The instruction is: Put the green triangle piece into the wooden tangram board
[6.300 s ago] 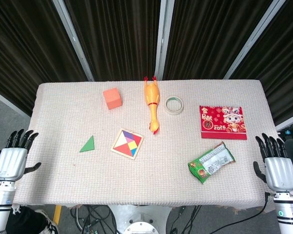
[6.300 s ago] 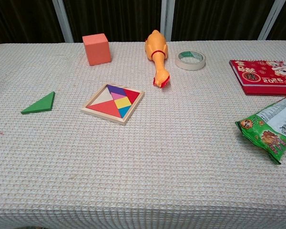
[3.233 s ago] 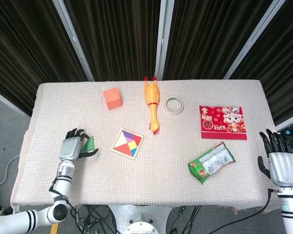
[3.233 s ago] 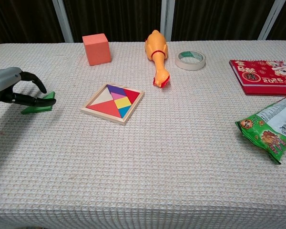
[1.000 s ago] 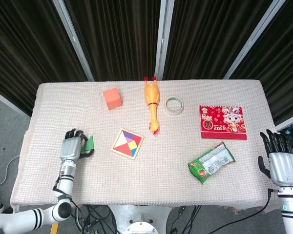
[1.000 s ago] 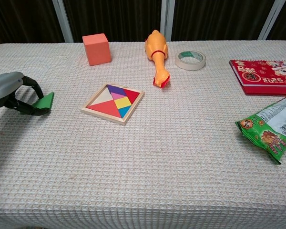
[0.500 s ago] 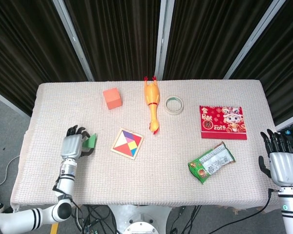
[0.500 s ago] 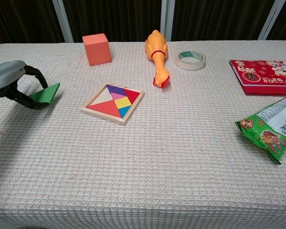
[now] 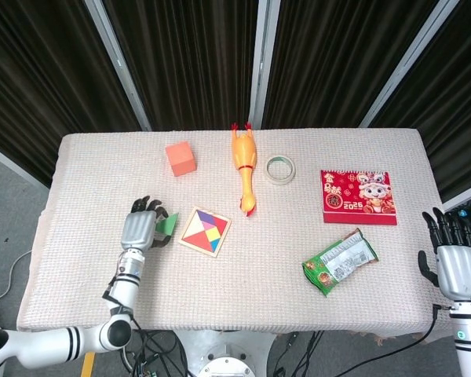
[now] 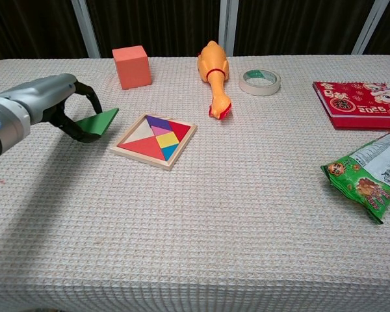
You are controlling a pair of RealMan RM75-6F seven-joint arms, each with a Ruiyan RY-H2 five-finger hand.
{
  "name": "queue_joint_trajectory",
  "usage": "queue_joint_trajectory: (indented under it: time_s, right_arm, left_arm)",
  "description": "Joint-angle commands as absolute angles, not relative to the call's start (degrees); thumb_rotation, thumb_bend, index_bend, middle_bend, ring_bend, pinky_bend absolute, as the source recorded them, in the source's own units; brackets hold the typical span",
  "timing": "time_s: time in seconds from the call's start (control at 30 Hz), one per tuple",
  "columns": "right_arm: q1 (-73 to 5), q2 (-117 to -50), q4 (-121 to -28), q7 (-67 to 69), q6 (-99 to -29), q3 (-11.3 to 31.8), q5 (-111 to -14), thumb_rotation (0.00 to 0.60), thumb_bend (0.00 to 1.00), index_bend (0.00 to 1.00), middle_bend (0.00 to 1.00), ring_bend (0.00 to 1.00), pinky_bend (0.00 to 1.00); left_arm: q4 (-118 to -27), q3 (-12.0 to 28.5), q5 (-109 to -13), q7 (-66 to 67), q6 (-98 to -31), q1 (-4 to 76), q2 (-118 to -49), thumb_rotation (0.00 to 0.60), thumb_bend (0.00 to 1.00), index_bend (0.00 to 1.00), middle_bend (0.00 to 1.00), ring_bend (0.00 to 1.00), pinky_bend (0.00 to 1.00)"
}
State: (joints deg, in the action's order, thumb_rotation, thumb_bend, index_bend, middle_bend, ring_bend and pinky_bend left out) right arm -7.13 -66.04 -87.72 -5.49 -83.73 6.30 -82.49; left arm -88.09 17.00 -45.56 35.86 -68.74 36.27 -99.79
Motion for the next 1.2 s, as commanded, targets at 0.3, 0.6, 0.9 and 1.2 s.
queue_joint_trajectory:
  time_s: [0.3, 0.6, 0.9, 1.2]
  right_arm:
    - [-6.9, -65.9, -87.0, -3.6, -84.3, 6.3, -83.0, 0.600, 0.43, 0.00, 0.00, 0.00, 0.00]
    - [-6.8, -66.0, -86.3, -2.2, -84.5, 6.2, -83.7, 0.600, 0.43, 0.00, 0.00, 0.00, 0.00]
    - [-6.5, -66.0, -85.5, -0.7, -84.8, 6.1, -83.7, 0.600, 0.43, 0.00, 0.00, 0.00, 0.00]
    - [-6.2, -66.0, -84.4, 1.7, -85.6, 6.0, -84.7, 0.600, 0.43, 0.00, 0.00, 0.00, 0.00]
  left_arm:
    - [-88.6, 19.5, -41.0, 40.9, -70.3, 40.5, -102.9, 0.579, 0.30, 0.47, 0.18, 0.02, 0.08]
    - [-89.7, 20.1, -37.0, 43.7, -71.7, 42.2, -103.9, 0.580, 0.30, 0.48, 0.19, 0.02, 0.08]
    - [-91.1, 20.2, -36.0, 45.4, -73.1, 44.1, -105.1, 0.582, 0.30, 0.49, 0.19, 0.02, 0.07]
    - [-90.0, 20.4, -34.1, 47.9, -75.1, 45.8, -106.7, 0.584, 0.30, 0.51, 0.20, 0.02, 0.07]
